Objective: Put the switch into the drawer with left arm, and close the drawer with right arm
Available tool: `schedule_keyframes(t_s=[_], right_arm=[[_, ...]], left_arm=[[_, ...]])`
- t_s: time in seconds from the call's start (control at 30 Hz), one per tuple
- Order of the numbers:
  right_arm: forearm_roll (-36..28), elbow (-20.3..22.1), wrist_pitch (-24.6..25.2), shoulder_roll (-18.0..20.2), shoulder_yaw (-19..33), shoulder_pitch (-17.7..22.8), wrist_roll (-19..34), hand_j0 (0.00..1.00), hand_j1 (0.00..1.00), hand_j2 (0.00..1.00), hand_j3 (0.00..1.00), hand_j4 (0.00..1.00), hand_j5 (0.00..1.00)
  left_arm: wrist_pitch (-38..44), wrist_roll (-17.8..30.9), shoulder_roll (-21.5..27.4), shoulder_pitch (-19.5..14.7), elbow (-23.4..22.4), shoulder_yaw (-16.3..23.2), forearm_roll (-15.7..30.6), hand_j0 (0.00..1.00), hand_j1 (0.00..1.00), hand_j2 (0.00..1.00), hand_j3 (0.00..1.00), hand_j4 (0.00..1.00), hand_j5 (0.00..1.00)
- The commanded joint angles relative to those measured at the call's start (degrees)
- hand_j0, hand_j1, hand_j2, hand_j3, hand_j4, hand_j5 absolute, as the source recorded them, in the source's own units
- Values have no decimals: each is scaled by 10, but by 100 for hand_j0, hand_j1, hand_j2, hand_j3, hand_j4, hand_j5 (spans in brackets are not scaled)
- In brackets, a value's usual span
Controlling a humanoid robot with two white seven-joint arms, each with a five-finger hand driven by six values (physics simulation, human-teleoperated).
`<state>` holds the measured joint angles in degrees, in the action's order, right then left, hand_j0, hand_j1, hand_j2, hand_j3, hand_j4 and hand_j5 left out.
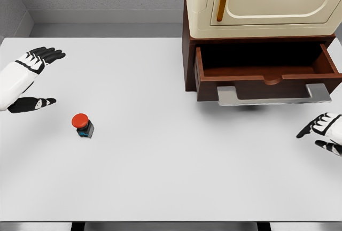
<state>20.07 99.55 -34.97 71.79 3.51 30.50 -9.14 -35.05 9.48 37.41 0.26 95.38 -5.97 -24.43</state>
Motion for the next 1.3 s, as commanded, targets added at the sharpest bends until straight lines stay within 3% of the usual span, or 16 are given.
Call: schedule_keyframes(t_s=[0.0, 0.23, 0.33, 0.4, 0.43, 0.67, 0.7, 0.77, 0.87, 0.93, 1.0, 1.27], right_arm=[[-3, 5, 0, 1, 1, 0, -1, 62, 62, 62, 62, 62, 62], [1, 6, 0, -12, 7, -4, 0, 62, 62, 62, 62, 62, 62], [1, 6, 0, -12, 8, -5, -1, 62, 62, 62, 62, 62, 62], [-4, 6, 0, -12, 9, -7, -2, 62, 62, 62, 62, 62, 62], [-6, 7, 0, -12, 9, -8, -3, 62, 62, 62, 62, 62, 62], [-5, 17, 0, -11, 5, -4, -1, 62, 62, 62, 62, 62, 62], [-5, 17, 0, -11, 5, -5, -1, 62, 62, 62, 62, 62, 62], [-5, 17, 0, -11, 5, -4, -1, 62, 62, 62, 62, 62, 62], [-6, 17, 0, -10, 4, -3, -2, 66, 66, 66, 66, 66, 66], [-6, 17, 0, -11, 4, -2, -2, 66, 66, 66, 66, 66, 66], [-6, 17, 0, -11, 4, -2, -3, 66, 66, 66, 66, 66, 66], [-6, 17, 0, -11, 7, -2, -3, 58, 58, 58, 58, 58, 58]], left_arm=[[1, 0, 0, 1, 0, 0, 4, 100, 100, 100, 100, 100, 100], [1, -4, 4, 13, 5, -1, 17, 100, 100, 100, 100, 100, 100], [1, -4, 11, 31, -1, 8, 151, 100, 100, 100, 100, 100, 100], [1, -4, 46, 38, -4, 50, 253, 100, 100, 100, 100, 100, 100], [1, -4, 56, 36, -8, 50, 269, 100, 100, 100, 100, 100, 100], [1, -6, 43, 39, -4, 40, 273, 100, 100, 100, 100, 100, 100], [1, -5, 43, 40, 0, 43, 272, 92, 92, 92, 92, 92, 92], [1, -3, 46, 56, 10, 47, 273, 92, 92, 92, 92, 92, 92], [1, -2, 46, 76, 18, 57, 349, 92, 92, 92, 92, 92, 92], [1, -2, 44, 76, 18, 62, 369, 92, 92, 92, 92, 92, 92], [1, 0, 48, 76, 18, 99, 420, 93, 93, 93, 93, 93, 93], [1, 99, 43, 77, 18, 111, 472, 94, 94, 94, 94, 94, 94]])
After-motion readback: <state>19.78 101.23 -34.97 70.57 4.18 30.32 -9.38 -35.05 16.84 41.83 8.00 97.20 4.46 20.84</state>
